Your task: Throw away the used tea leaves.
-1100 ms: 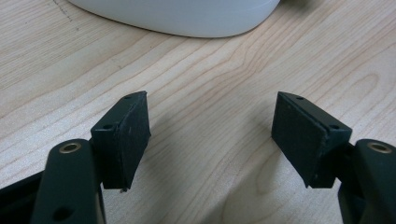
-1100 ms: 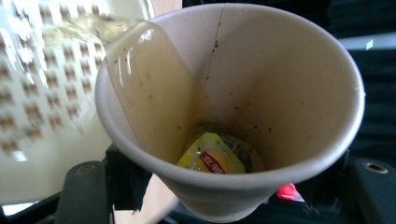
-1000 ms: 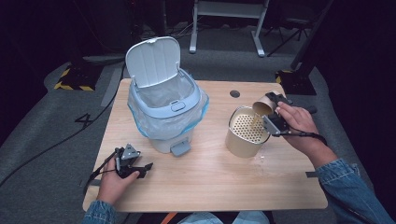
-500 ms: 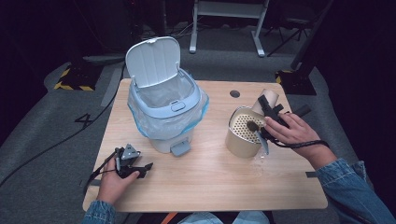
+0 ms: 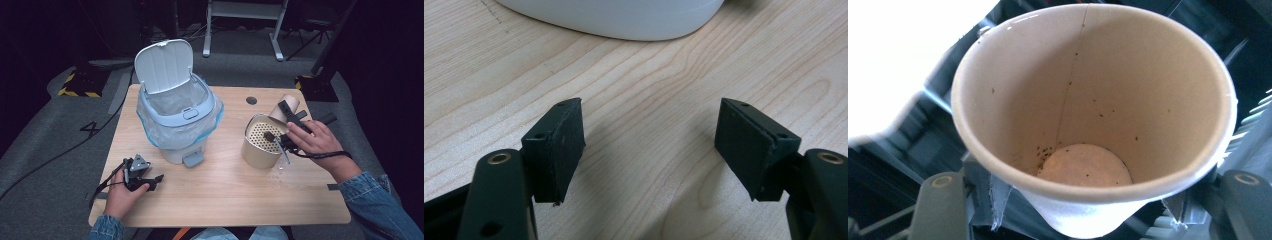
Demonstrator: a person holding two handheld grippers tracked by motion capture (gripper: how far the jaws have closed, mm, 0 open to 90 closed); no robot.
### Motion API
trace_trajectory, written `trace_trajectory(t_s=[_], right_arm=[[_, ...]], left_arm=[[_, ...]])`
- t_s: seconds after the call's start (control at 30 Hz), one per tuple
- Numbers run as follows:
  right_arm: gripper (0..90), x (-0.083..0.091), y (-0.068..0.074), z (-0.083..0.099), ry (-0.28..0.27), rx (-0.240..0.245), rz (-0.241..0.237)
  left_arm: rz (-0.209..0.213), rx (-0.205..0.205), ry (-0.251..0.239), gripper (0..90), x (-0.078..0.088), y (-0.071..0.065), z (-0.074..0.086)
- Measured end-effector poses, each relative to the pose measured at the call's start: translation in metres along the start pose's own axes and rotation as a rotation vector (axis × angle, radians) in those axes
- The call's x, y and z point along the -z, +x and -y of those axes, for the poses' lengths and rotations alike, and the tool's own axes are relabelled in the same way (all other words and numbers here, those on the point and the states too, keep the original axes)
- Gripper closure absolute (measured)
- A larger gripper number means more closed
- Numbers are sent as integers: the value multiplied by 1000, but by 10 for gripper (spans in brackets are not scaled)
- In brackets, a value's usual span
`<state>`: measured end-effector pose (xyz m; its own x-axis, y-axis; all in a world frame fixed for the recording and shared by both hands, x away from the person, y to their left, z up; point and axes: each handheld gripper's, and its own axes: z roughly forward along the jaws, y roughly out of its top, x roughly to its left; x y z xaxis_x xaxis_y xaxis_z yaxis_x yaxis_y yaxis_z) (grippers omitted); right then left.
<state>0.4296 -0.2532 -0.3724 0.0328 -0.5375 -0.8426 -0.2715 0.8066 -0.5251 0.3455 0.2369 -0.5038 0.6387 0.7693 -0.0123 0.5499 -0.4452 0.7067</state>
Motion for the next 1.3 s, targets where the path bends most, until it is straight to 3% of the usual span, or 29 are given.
trace_trajectory(t_s=[0.03, 0.1, 0.27, 0.37, 0.5, 0.53, 0.63, 0.7, 0.8, 0.93, 1.2, 1.3], right_arm=[[323, 0, -3, 5, -24, -140, -43], [323, -1, -8, 12, -53, -293, -86], [320, -7, -13, 27, -140, -596, -215], [319, -10, -12, 35, -195, -814, -296], [318, -14, -10, 44, -259, -1076, -397], [317, -15, -10, 46, -274, -1122, -418], [315, -18, -9, 54, -326, -1345, -515], [313, -19, -8, 59, -352, -1448, -558], [313, -20, -8, 64, -383, -1553, -606], [313, -22, -9, 68, -431, -1640, -658], [313, -26, -14, 72, -517, -1780, -780], [313, -27, -16, 72, -536, -1803, -807]], left_arm=[[0, 0, 0, 283, 0, 0, 0], [-2, 0, 1, 283, 0, 0, 0], [-1, 9, 0, 284, 0, -1, 1], [-3, 4, 1, 283, 1, -1, 1], [-2, 3, 0, 283, 1, -1, 1], [-3, 5, 0, 283, 1, -1, 1], [-4, 6, -1, 283, 1, -2, 2], [-4, 7, -1, 284, 1, -2, 2], [-4, 6, -1, 283, 1, -1, 2], [-4, 6, -2, 283, 1, -2, 2], [-3, 8, -2, 283, 1, -1, 2], [-2, 9, -1, 283, 1, -1, 2]])
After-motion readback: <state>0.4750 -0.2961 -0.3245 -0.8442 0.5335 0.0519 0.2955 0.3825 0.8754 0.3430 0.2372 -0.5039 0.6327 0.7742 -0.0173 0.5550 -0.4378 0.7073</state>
